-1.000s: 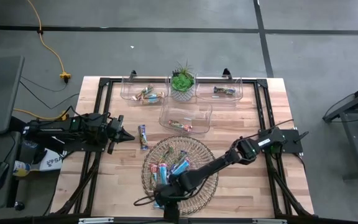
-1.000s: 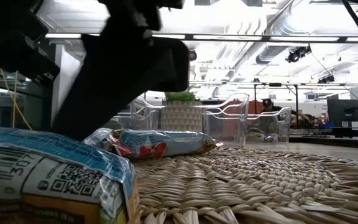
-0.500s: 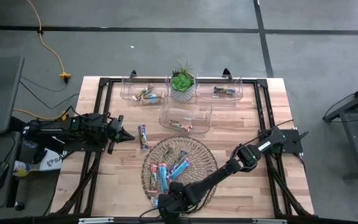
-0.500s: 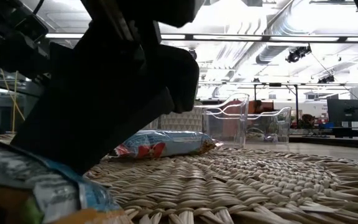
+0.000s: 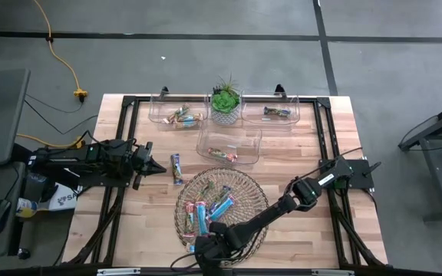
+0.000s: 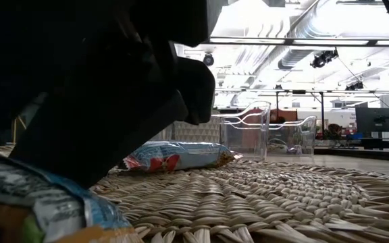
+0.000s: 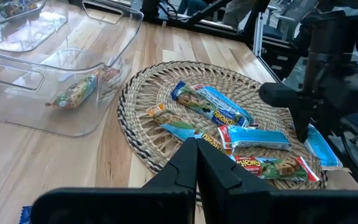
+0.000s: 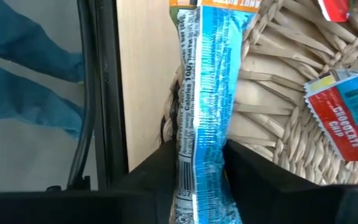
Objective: Pick and place Granola Bars by type
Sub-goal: Put the yellow granola bar into the top left transparent bin
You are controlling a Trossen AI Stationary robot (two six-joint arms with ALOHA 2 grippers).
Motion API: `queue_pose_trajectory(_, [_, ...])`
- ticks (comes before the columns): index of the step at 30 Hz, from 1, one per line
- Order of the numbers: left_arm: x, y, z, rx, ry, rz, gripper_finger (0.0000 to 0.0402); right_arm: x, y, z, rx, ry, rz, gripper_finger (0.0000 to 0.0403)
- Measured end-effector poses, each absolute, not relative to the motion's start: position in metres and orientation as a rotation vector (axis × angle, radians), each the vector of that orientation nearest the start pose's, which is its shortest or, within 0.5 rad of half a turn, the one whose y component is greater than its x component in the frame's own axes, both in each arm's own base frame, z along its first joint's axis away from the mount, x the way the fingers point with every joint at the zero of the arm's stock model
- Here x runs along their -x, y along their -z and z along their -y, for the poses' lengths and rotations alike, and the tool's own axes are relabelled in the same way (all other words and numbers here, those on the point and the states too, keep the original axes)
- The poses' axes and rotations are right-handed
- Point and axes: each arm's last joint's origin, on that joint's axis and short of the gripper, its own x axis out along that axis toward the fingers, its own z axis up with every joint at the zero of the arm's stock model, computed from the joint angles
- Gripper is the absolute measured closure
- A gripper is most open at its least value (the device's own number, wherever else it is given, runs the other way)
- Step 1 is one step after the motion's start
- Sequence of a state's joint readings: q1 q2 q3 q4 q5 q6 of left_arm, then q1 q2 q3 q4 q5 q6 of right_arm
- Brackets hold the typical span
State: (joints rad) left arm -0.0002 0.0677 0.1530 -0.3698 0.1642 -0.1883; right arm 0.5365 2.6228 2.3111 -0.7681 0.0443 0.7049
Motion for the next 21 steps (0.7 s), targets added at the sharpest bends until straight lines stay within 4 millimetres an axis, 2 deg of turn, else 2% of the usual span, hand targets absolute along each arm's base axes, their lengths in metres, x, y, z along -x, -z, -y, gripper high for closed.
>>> queue_pose_trajectory(12, [-0.088,-0.175,0.005,0.210,0.136,-0.299,0.0401,-0.471,-0.131,-0.279,-0.384,-0.079,-1.157,0.0345])
queue_pose_trajectory(21, [-0.088,-0.175,0.005,0.210,0.136,-0.298,0.0401,-0.482,-0.138,-0.271,-0.456,-0.119,-1.136,0.0347])
